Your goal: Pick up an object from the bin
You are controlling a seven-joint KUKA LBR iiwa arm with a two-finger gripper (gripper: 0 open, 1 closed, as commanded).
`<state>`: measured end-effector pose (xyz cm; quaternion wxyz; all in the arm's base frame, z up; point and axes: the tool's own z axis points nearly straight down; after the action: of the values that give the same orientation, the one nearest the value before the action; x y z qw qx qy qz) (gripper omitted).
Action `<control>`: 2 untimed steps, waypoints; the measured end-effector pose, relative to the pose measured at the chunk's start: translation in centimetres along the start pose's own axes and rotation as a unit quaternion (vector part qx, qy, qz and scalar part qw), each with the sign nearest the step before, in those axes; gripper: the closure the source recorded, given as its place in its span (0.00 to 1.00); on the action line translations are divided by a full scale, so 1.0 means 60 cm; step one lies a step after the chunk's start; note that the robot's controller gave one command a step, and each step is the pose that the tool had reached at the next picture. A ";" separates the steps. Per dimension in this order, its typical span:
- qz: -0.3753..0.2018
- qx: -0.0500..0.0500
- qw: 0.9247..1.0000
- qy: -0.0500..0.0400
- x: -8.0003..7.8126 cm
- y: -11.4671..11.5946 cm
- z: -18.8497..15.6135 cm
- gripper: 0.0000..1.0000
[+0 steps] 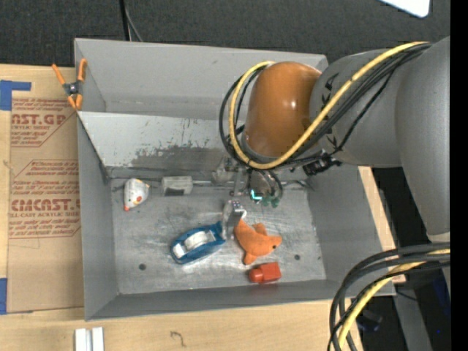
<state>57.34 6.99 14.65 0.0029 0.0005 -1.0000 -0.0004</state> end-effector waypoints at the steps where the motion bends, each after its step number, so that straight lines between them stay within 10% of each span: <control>1: 0.000 0.000 1.000 -0.004 -0.003 0.000 -0.006 0.00; 2: -0.022 0.000 1.000 -0.007 0.008 -0.004 0.073 0.00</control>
Offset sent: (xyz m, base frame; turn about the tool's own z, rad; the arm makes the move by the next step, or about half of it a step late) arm -0.0125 -0.0049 -0.0765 -0.0655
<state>56.86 6.73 10.29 -0.0043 0.0223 -0.9997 0.0000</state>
